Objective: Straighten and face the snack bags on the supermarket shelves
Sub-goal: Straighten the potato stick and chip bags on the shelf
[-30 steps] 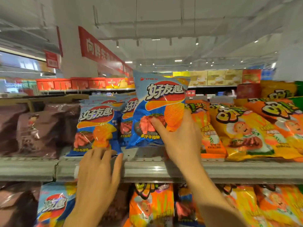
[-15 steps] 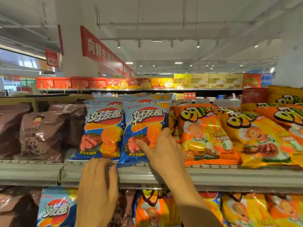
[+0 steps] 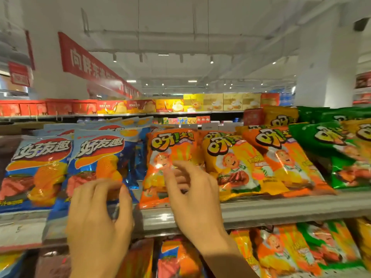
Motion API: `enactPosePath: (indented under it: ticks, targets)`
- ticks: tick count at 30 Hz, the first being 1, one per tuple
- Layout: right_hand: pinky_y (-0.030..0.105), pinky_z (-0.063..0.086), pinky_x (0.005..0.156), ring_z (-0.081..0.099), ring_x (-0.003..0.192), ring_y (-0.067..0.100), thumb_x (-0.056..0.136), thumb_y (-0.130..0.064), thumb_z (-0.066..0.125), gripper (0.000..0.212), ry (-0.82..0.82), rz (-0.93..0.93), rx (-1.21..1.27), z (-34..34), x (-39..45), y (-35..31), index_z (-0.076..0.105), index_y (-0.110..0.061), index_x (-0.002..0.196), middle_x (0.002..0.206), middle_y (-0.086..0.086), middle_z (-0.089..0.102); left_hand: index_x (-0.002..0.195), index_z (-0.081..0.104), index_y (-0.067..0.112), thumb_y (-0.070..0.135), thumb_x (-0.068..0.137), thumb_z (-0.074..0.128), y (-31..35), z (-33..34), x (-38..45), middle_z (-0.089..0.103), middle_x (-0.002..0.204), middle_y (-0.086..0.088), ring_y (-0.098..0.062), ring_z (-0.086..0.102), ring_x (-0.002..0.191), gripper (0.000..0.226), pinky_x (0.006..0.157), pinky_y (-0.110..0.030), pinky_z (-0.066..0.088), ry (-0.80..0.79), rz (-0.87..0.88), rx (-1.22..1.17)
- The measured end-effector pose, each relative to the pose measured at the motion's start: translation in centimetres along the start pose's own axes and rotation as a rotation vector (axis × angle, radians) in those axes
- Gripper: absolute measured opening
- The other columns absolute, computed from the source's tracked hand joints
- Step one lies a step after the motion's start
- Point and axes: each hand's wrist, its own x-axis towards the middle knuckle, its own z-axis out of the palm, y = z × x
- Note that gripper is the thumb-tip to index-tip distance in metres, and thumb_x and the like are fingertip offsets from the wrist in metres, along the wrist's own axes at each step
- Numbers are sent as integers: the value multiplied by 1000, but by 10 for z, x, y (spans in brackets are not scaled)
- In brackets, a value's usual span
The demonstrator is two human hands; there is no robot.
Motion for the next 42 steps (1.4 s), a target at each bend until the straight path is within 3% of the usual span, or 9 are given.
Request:
enactPosePath:
  ticks: [5,9,12,15,18,21,27,32,42]
  targets:
    - [19,50,60,65,76,4,91,-53,55,21,186,-36,-2,-119,16,43,68,-37,89,77,-17,67,95,64,14,37,92,50,97,66,-13,58,95,1,-21,53,92,27,82,-29,38,-123,-6,-147]
    - [26,49,77,61,93,4,95,-46,60,16,267,-19,-166,-197,43,93,66,-35,104,96,-17,66,106,65,10,45,94,50,156,116,-12,62,104,-6,-27,56,101,40,89,-35,41,-237,0,-50]
    - [34,40,94,47,119,20,93,-61,51,57,221,87,-418,-229,61,130,56,-22,135,125,-1,57,131,56,10,66,91,38,176,138,-4,61,122,-12,-33,55,114,71,93,-42,43,-443,-171,79]
    - [44,40,103,38,135,26,83,-90,32,102,11,261,-531,-239,70,152,24,-20,157,148,6,41,134,50,17,87,80,20,179,146,0,64,122,-14,-35,58,111,93,79,-39,39,-545,-259,147]
    - [50,41,104,38,143,33,61,-108,17,131,-206,392,-530,-237,74,161,-4,-26,161,162,9,27,137,46,18,99,65,5,177,149,10,65,125,-16,-37,60,112,116,82,-38,40,-628,-368,140]
    - [52,41,104,43,141,36,48,-112,20,144,-277,448,-502,-238,79,163,-17,-27,159,163,12,28,143,42,20,106,54,14,175,149,22,61,133,-7,-32,59,116,127,99,-42,43,-778,-466,106]
    - [51,49,101,54,129,33,50,-105,47,138,-262,472,-409,-242,82,159,16,-22,156,148,8,50,94,66,25,82,69,56,169,146,28,72,73,22,4,67,66,63,69,-23,47,-847,-573,-218]
    - [46,56,88,63,108,24,57,-95,61,110,-205,412,-358,-244,81,160,39,-25,138,123,-2,62,95,68,28,64,71,68,164,148,24,76,84,17,0,72,76,44,71,-25,51,-749,-612,-355]
    - [37,49,78,62,105,20,67,-80,71,88,95,178,-270,-269,87,149,44,-32,136,115,-9,63,102,68,23,62,64,69,171,149,22,77,81,9,-10,72,69,54,61,-26,53,-573,-637,-463]
